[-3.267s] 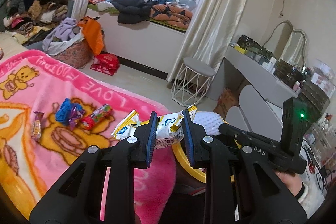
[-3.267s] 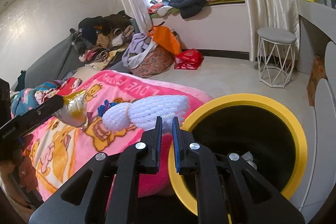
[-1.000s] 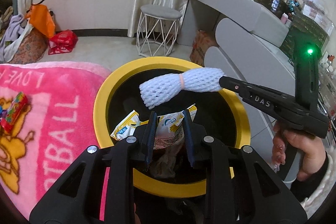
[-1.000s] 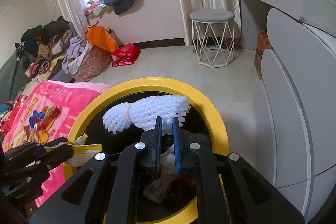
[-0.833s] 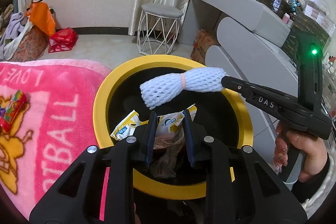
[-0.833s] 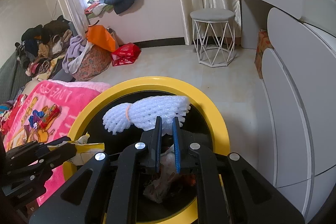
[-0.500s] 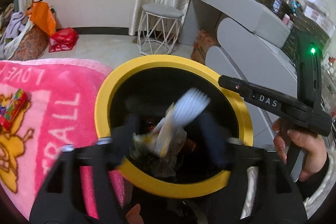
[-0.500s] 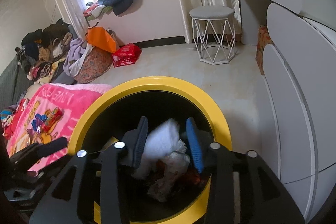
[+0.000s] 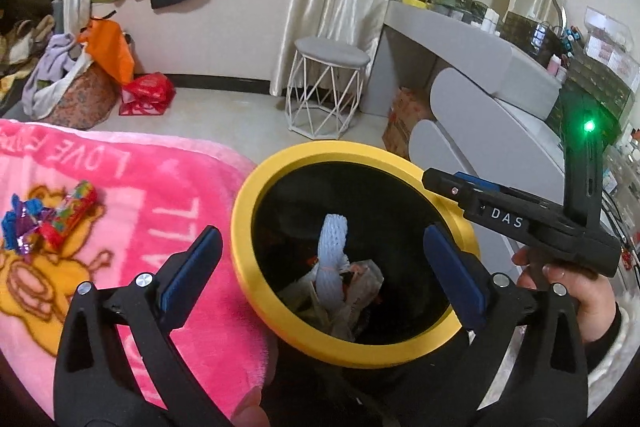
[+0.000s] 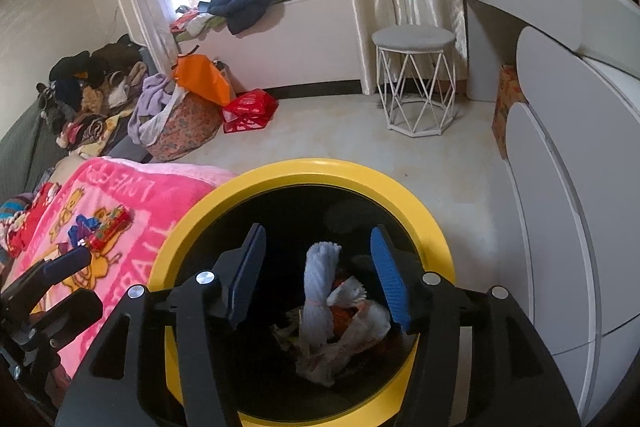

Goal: Collect trash
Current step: 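Move both open tools back over the remaining trash on the blanket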

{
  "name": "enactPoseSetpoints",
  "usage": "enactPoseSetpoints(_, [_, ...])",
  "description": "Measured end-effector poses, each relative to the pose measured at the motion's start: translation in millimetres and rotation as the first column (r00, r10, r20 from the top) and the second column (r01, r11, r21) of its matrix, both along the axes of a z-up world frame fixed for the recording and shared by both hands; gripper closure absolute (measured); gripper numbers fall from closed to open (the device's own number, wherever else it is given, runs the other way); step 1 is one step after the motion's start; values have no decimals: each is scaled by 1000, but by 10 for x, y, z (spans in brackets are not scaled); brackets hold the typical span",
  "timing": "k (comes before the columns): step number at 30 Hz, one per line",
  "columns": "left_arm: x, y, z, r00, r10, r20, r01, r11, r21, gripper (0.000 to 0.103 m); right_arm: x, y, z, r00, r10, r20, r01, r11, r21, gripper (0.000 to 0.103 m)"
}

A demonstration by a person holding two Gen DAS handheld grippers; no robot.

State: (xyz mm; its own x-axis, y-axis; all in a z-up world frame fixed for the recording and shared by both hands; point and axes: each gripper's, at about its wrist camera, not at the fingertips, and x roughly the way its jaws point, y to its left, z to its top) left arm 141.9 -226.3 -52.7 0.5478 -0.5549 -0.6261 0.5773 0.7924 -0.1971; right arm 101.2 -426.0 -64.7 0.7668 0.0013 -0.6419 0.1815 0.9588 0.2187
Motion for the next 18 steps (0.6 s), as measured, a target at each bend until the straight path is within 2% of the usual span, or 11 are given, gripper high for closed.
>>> enactPoseSetpoints(9, [-100,282,187,995,85,57,-84,996,-17,10,-48,229,233,997,61,48,-60,998,-19,46])
enactPoseSetpoints(18, [-204,641,367,979,169,114,-166,985,-37,10,-99,552,443,985,145,95,-143,989,-31,43])
